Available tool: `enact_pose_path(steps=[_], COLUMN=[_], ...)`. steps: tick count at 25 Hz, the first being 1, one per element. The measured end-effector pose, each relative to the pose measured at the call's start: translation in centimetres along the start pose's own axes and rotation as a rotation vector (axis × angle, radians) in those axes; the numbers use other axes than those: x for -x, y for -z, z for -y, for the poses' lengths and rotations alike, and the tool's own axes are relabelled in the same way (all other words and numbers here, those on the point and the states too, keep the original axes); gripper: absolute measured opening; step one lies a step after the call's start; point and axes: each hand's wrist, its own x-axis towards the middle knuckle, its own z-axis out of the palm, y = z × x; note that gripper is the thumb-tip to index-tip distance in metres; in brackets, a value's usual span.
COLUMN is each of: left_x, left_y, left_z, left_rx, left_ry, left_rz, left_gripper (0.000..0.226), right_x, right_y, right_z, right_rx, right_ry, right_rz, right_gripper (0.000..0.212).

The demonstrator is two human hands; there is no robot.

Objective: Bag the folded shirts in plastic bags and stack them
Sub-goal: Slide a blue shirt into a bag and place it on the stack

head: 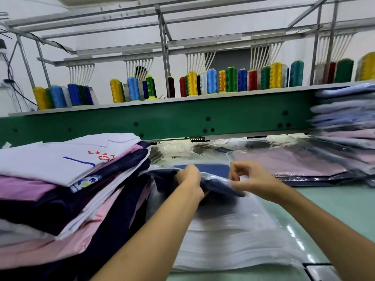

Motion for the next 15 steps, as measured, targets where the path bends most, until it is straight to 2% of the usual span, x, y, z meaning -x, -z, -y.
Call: enact_pose_path(steps=[2, 4, 7, 11, 13, 15], left_x=[-0.9, -1.6, -2.0, -1.6, -1.2, -0.8], left_y=[-0.3, -0.4, -0.8, -2.1, -3.0, -4.2], left_z=[-0.8, -1.7, -3.9, -7.8, -10.3, -12.6], left_rx=[-0.113, -0.24, -0.251, -0.283, -0.302, -0.33], left_ry=[-0.133, -0.306, -0.476, -0.588, -0.591, -0.576], left_rz=[-0.026, -0.071, -0.121, -0.075, -0.031, 0.036], left_gripper=[0.033, 0.028, 0.023, 0.02, 0.016, 0.019], right_x=[-0.1, -0.6, -1.8, -3.7, -4.5, -5.3], right_y=[-0.4, -1.0, -1.8, -1.0, -0.2, 0.1], right_z=[-0.2, -0.6, -1.9, -3.1, -3.3, -3.6], right_rx=[-0.181, -0.312, -0.308, -0.259, -0.297, -0.274], right_ry=[-0.033, -0.061, -0.184, -0.438, -0.568, -0.673], right_rz=[0.021, -0.17, -0.475, -0.656, -0.577, -0.313], right_gripper=[0.008, 0.003, 0.011, 0.012, 0.014, 0.019])
